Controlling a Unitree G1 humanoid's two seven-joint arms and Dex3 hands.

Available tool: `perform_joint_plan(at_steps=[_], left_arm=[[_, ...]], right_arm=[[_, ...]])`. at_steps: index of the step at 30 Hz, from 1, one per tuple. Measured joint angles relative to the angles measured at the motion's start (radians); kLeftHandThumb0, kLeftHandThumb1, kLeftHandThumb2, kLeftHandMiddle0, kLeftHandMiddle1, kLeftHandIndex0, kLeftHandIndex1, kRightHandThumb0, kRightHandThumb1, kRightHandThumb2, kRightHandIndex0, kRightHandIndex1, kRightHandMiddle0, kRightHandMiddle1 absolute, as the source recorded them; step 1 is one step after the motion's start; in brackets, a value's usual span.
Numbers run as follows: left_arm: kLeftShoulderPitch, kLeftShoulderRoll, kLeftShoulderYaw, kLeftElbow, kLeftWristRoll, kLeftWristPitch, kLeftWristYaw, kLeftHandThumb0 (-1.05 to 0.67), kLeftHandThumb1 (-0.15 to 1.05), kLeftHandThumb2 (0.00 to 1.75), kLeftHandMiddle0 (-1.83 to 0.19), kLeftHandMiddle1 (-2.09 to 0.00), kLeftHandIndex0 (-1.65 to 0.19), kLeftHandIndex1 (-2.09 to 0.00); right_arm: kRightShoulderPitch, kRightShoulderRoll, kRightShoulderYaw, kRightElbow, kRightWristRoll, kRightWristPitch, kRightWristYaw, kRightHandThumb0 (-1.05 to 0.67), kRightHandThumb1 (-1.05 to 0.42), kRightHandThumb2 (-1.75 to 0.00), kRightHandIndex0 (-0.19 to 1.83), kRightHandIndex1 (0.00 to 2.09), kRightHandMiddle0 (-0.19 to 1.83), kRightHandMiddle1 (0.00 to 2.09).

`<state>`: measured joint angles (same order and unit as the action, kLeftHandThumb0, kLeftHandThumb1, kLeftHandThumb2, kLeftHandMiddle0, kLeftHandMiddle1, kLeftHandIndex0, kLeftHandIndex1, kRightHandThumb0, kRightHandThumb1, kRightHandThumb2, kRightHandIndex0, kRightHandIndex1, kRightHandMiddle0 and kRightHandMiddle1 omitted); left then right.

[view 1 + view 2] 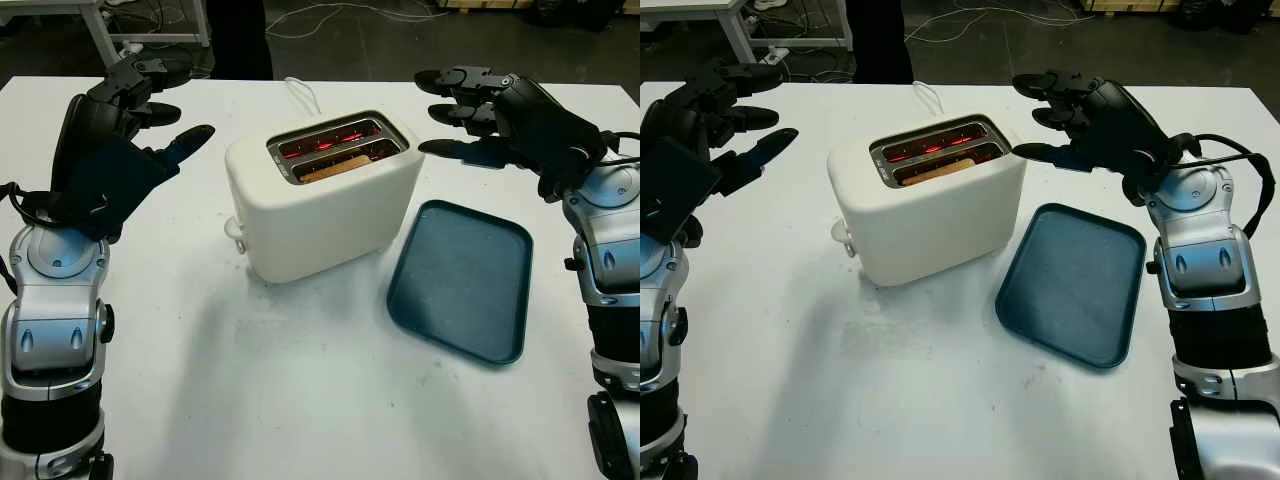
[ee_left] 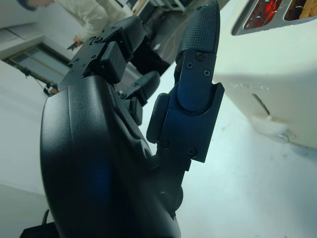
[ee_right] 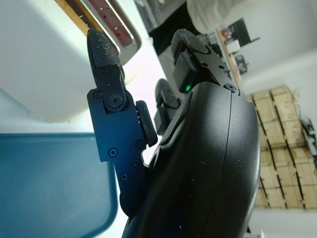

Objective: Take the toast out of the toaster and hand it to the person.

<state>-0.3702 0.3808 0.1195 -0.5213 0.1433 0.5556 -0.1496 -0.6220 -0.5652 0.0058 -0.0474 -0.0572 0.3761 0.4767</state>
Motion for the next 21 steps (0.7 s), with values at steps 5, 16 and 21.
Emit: perform_joint_plan(at_steps=[5, 16, 21], left_arm=[[0.000, 0.000, 0.000, 0.000, 0.000, 0.000, 0.000, -0.71, 0.92, 0.14, -0.25, -0.88, -0.37, -0.51], [0.002, 0.000, 0.000, 0.000, 0.001, 0.000, 0.000, -0.72, 0.92, 0.15, -0.26, -0.87, -0.38, -0.50], [0.007, 0.000, 0.000, 0.000, 0.001, 0.000, 0.000, -0.72, 0.92, 0.15, -0.26, -0.86, -0.38, -0.50]], right_arm=[[0.000, 0.000, 0.000, 0.000, 0.000, 0.000, 0.000, -0.56, -0.91, 0.00, 0.44, 0.04, 0.43, 0.00], [0.000, 0.000, 0.001, 0.000, 0.000, 0.000, 0.000, -0.56, -0.91, 0.00, 0.44, 0.04, 0.43, 0.00], [0.000, 0.000, 0.001, 0.000, 0.000, 0.000, 0.000, -0.56, -0.91, 0.00, 0.43, 0.04, 0.42, 0.00]])
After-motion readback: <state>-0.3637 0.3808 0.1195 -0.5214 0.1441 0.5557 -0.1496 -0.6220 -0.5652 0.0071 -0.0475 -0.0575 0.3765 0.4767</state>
